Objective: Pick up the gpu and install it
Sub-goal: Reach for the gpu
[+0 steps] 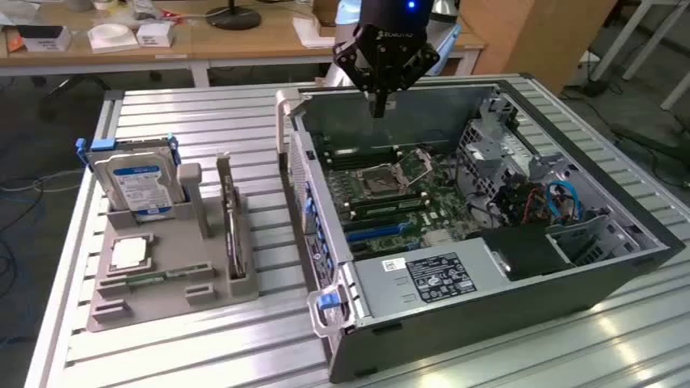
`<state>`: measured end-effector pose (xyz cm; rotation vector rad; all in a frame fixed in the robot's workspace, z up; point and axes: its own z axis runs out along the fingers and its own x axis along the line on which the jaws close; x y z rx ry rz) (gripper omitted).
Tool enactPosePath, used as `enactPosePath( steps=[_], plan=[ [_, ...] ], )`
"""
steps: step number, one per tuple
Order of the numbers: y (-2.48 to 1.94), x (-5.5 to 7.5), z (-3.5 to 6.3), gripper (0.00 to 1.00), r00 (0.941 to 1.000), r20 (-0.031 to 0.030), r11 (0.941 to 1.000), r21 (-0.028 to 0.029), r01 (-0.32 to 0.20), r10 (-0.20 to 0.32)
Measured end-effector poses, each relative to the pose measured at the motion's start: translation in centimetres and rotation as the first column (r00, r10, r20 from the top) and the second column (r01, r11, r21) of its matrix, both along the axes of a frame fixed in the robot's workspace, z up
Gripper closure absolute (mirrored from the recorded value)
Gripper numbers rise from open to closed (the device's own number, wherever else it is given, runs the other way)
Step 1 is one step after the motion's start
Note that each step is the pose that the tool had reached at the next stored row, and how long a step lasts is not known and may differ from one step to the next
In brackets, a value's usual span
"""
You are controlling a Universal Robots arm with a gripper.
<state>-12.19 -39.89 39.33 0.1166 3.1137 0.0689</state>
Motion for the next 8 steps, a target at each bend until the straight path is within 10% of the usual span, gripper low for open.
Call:
enactPosePath(
  steps=[8],
  plan=[
    [0.00,0.00,0.00,0.90,1.0000,0.0000,1.0000,0.0000,0.000,0.000]
  ],
)
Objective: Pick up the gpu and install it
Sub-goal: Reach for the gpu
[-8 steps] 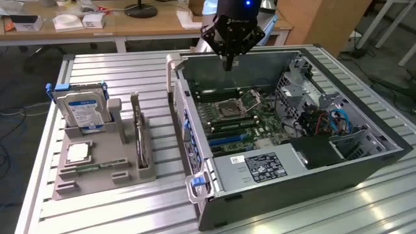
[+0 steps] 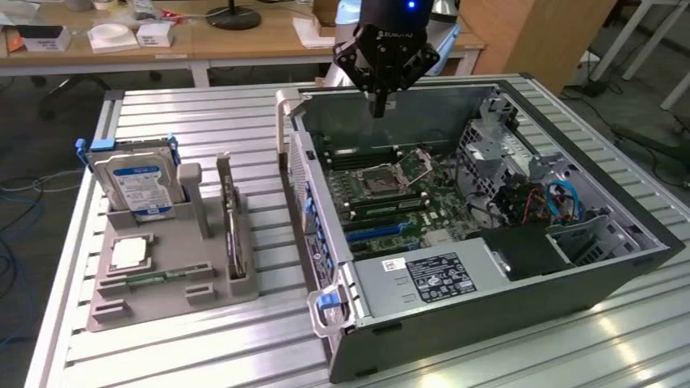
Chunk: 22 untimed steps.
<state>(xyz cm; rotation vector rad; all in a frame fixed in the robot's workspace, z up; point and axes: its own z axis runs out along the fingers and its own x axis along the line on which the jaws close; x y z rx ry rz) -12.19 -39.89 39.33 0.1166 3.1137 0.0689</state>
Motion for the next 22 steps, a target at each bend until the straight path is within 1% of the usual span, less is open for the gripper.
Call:
enactPosePath(
  steps=[5,10,17,22],
  plan=[
    [0.00,-0.2,0.00,0.90,1.0000,0.0000,1.0000,-0.0001,0.000,0.000],
    [-0.01,-0.7,0.00,0.90,1.0000,0.0000,1.0000,0.0000,0.000,0.000],
    [-0.02,-1.2,-0.02,0.90,1.0000,-0.0006,1.0000,-0.0001,0.000,0.000],
    [-0.01,-1.9,-0.03,0.90,1.0000,-0.0007,1.0000,-0.0001,0.000,0.000]
  ],
)
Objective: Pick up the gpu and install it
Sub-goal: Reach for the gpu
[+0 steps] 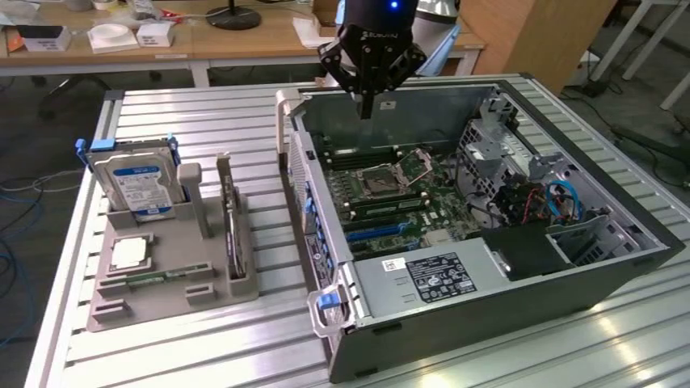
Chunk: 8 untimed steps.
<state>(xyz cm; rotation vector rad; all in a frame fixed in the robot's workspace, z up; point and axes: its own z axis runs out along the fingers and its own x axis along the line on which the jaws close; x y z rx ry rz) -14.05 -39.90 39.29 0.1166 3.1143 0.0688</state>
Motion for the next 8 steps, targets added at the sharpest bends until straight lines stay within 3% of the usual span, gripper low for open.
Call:
enactPosePath(
  steps=[8],
  plan=[
    [0.00,-0.95,-0.02,0.90,1.0000,-0.0003,1.0000,0.0000,0.000,0.000]
  ],
)
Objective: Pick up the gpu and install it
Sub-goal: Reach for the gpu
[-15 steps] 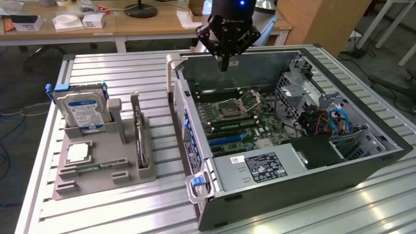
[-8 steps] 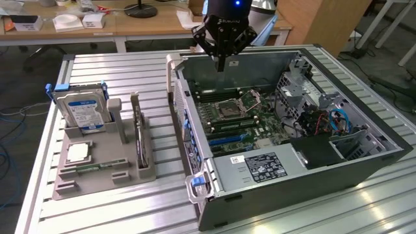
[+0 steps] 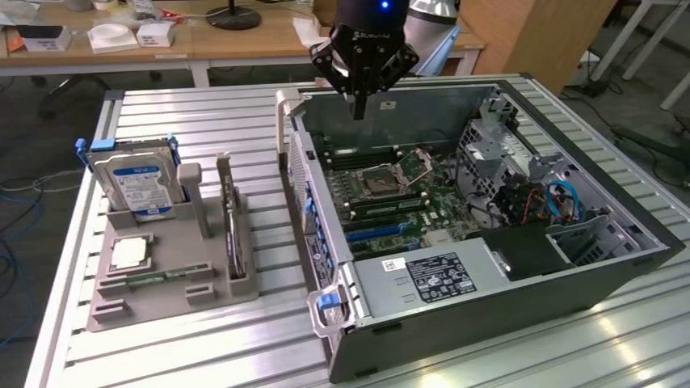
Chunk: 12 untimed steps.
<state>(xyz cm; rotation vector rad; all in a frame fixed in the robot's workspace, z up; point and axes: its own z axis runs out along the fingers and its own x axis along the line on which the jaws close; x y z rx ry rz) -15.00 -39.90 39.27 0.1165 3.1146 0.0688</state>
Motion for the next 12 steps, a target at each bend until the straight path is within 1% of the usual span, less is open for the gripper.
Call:
enactPosePath(
  steps=[12],
  plan=[
    [-0.01,-1.5,-0.06,0.90,1.0000,-0.0018,1.0000,0.0000,0.000,0.000]
  ],
)
